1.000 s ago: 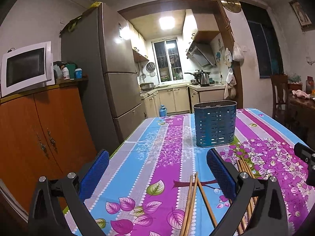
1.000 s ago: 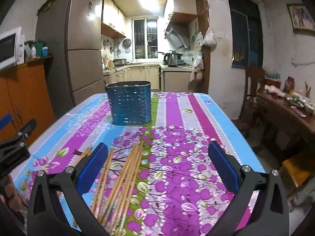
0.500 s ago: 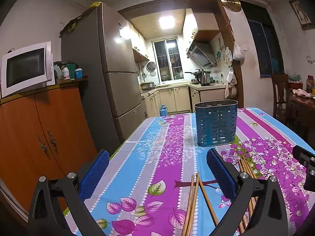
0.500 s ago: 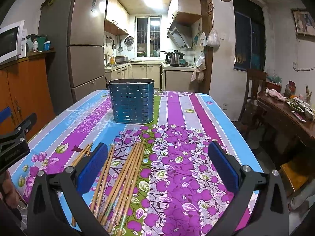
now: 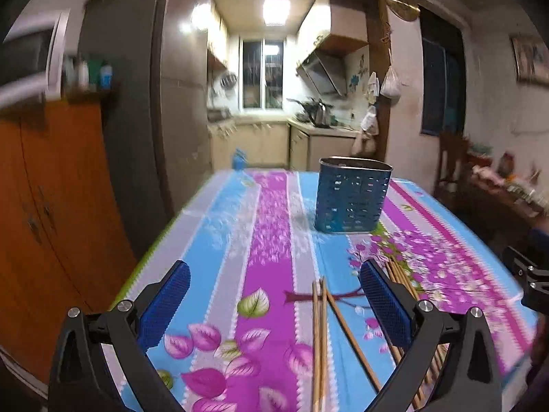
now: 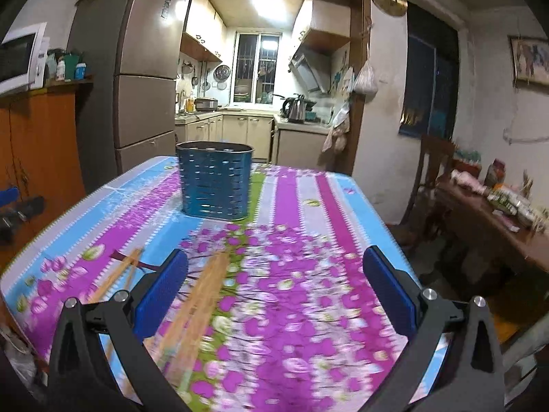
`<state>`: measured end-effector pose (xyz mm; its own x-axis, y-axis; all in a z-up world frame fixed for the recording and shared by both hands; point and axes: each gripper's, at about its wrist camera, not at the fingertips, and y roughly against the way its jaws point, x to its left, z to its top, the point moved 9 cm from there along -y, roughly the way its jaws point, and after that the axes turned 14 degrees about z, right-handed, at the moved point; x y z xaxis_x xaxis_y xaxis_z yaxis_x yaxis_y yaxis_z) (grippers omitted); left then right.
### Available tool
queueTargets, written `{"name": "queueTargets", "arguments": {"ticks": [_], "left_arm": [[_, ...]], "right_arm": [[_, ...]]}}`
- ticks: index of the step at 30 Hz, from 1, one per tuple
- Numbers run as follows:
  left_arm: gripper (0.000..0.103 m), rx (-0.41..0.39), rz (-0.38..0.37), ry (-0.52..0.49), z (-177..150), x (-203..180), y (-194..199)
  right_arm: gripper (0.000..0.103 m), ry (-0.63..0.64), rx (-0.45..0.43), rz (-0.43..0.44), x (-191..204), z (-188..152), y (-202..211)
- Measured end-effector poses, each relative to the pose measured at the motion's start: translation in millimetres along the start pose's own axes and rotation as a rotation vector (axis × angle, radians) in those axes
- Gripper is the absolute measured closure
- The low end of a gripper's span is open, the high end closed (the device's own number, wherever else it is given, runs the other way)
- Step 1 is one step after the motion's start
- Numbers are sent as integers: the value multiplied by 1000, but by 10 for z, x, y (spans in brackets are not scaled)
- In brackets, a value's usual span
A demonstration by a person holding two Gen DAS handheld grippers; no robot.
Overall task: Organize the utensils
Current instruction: 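Lower the left gripper over a single wooden chopstick on the tablecloth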
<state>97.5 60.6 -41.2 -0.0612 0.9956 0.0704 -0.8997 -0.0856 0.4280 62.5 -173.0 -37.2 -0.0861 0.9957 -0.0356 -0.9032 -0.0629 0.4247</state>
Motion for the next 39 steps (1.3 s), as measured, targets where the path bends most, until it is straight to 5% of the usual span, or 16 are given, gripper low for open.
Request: {"name": "queueTargets", "arguments": {"ticks": [6, 12, 18, 24, 28, 35, 39], "left_arm": [[4, 57, -7, 10, -209, 508, 75], [6, 86, -108, -146, -768, 231, 389], [29, 116, -189, -279, -1289, -125, 581], [58, 189, -227, -271, -1504, -142, 528], [90, 222, -266, -283, -1582, -171, 480], [91, 199, -274, -330, -1702, -288, 532], [91, 167, -218, -392, -1767, -344, 500]], "right_arm": [[5, 27, 46, -28, -286, -149, 178], [5, 45, 98, 10, -295, -458, 319], [5, 48, 132, 67, -130, -745, 343], [7, 0, 172, 119, -53, -1013, 305], [10, -14, 171, 137, -22, -1055, 318], [12, -33, 191, 148, -30, -1125, 289], [12, -43, 188, 151, -27, -1121, 272]]}}
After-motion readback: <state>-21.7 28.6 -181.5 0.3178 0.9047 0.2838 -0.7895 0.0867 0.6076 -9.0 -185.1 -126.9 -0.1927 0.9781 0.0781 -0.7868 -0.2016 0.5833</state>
